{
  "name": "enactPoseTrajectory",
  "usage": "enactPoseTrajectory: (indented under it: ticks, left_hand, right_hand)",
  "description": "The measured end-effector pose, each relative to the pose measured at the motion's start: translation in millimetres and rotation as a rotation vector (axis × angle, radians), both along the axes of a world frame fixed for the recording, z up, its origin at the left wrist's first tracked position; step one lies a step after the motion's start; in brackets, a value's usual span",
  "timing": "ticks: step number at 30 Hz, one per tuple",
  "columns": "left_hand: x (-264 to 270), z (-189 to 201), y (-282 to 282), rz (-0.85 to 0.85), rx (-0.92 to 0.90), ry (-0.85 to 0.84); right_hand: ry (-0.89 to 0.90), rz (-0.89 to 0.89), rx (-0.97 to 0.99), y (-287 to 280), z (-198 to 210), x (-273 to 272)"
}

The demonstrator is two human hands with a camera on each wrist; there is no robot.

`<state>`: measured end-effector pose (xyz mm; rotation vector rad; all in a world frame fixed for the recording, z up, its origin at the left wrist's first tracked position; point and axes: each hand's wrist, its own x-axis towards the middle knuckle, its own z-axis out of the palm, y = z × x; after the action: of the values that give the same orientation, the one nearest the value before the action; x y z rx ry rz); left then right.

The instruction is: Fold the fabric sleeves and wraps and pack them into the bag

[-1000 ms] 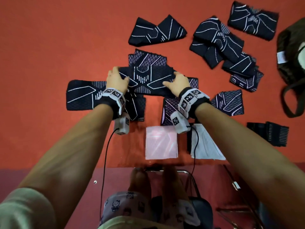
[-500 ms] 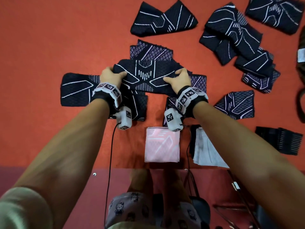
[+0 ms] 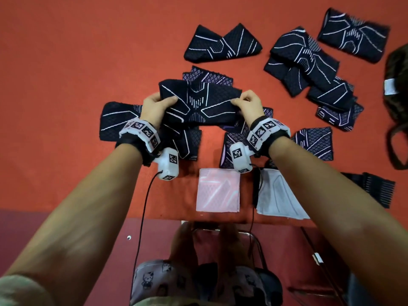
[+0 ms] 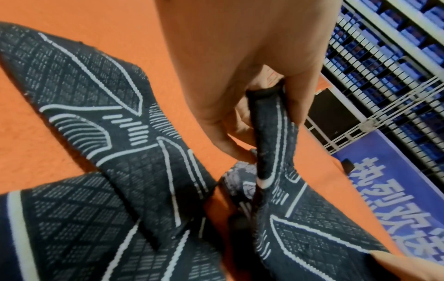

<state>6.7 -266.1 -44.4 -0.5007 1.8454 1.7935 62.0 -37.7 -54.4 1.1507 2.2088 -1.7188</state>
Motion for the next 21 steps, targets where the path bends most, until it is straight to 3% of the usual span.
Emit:
enactPoseTrajectory:
  ticks: [3, 7, 12, 17, 21]
  left_hand:
    - [1.3, 26.6, 0.8, -0.067, 0.095, 0.048]
    - [-3.1, 58.2, 1.3, -0.113, 0.081, 0.104]
    - [4.1, 83.3, -2.0, -0.076, 0.059, 0.134]
    - [34.0, 112.1, 19.3, -0.166, 0.127, 0.172]
    - [62.2, 133.0, 43.8, -0.294, 0.204, 0.193]
  right_hand:
    - [0.054, -0.007, -0.015, 0.1, 25.2, 4.7]
    - [0.115, -0.084, -0.016, -1.0, 62.9, 14.2]
    - [0.224, -0.205, -0.238, -2.2, 110.4, 38.5]
    - [0.235, -0.097, -0.118, -7.8, 161.5, 57.4]
    - [0.236, -0.037, -0.139, -24.1, 181.8, 68.7]
